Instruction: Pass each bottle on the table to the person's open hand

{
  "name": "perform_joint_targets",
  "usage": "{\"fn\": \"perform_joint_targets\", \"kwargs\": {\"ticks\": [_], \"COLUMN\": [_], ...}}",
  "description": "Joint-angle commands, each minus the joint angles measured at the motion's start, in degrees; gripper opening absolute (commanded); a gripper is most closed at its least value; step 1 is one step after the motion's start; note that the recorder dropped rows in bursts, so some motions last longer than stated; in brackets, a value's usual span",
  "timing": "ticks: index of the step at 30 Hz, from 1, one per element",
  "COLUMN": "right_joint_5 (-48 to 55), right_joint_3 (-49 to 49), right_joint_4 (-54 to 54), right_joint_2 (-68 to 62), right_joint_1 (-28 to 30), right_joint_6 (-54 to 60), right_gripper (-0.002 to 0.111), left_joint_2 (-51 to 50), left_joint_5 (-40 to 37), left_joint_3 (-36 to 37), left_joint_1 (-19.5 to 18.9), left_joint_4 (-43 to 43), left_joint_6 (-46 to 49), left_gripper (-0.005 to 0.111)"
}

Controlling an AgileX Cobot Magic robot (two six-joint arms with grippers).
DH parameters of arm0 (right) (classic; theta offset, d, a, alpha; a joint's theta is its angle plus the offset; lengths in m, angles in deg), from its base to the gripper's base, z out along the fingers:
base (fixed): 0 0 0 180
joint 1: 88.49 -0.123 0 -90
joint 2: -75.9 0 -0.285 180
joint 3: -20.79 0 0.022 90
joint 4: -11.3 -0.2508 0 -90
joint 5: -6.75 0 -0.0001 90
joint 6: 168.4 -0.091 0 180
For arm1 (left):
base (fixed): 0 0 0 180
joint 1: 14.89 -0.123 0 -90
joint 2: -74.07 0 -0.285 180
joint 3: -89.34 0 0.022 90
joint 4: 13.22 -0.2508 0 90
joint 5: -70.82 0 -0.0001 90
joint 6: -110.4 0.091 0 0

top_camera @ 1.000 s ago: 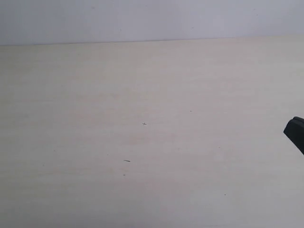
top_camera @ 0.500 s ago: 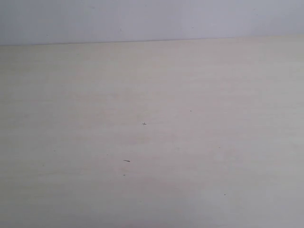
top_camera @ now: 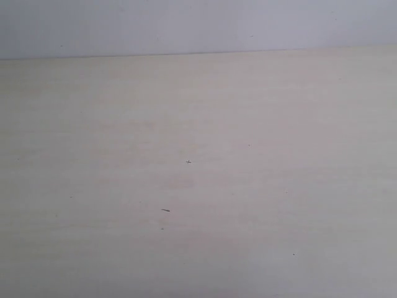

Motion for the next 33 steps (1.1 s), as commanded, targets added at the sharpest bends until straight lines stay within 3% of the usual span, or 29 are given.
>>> {"fn": "perform_joint_targets", "kwargs": {"ticks": [1,2,5,7,9,33], "right_joint_5": [2.95,5.14,6.44,6.44,6.44,6.12], "right_joint_3": [0.28,0.28,0.28,0.28,0.28,0.28], "right_joint_4": [-15.86,-28.98,-52.12,-61.03,-63.42,-64.47], "right_joint_2": [0.35,0.35,0.35,0.35,0.35,0.35], "right_joint_1": [0.25,0.25,0.25,0.25,0.25,1.45], "right_joint_6": [14.04,29.27,52.81,63.83,68.73,69.11], "right_gripper": [0.000,0.000,0.000,0.000,0.000,0.000], "left_joint_2": [0.49,0.49,0.49,0.49,0.49,0.49], "left_joint_5": [0.08,0.08,0.08,0.08,0.08,0.08], "left_joint_3": [0.03,0.03,0.03,0.03,0.03,0.03], "left_joint_1": [-0.10,-0.10,-0.10,-0.10,-0.10,-0.10], "left_joint_4": [-0.06,-0.06,-0.06,-0.06,-0.06,-0.06], "left_joint_6": [0.14,0.14,0.14,0.14,0.14,0.14], "left_gripper": [0.000,0.000,0.000,0.000,0.000,0.000]}}
